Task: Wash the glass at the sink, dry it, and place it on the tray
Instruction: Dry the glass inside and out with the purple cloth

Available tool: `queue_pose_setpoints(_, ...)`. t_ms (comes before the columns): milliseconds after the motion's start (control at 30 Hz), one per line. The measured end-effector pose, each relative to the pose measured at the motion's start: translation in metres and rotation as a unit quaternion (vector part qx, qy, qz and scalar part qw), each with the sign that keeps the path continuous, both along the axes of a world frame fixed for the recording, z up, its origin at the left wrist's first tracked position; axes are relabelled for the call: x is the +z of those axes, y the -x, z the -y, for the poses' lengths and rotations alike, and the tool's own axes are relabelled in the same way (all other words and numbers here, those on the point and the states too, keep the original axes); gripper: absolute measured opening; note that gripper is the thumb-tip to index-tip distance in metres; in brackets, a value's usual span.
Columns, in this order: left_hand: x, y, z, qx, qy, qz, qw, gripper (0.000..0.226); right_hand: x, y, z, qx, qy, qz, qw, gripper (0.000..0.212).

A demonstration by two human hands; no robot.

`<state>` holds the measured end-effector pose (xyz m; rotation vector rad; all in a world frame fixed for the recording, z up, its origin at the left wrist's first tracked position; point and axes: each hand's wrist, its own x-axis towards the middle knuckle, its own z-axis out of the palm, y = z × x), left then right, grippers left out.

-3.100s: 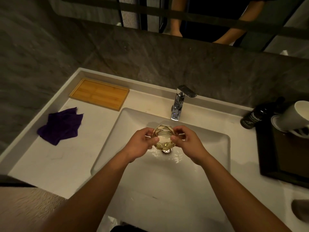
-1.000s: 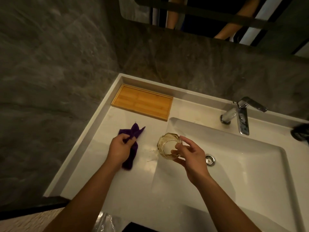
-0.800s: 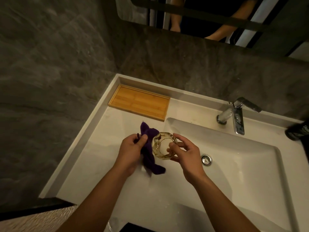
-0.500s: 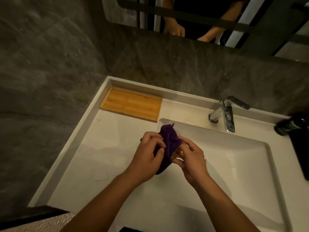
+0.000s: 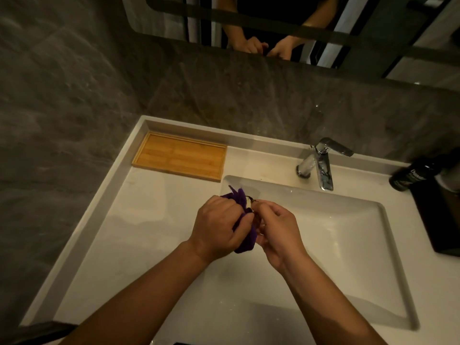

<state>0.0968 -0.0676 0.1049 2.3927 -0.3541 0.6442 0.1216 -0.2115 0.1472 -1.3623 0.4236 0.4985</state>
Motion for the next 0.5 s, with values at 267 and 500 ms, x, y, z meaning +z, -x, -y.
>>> queue_pose_setpoints(267,0.024,-0.011,0.001,0.025,0.244,-0.055,0.968,0.042,0.002,0.000,0.002,0.108,-0.011,0.080,0.991,0.058)
queue_pose_setpoints(500,0.041,-0.017,0.010,0.019,0.289,-0.056,0.955,0.035,0.017,-0.003,-0.010,0.031,-0.077,0.048,0.995,0.046)
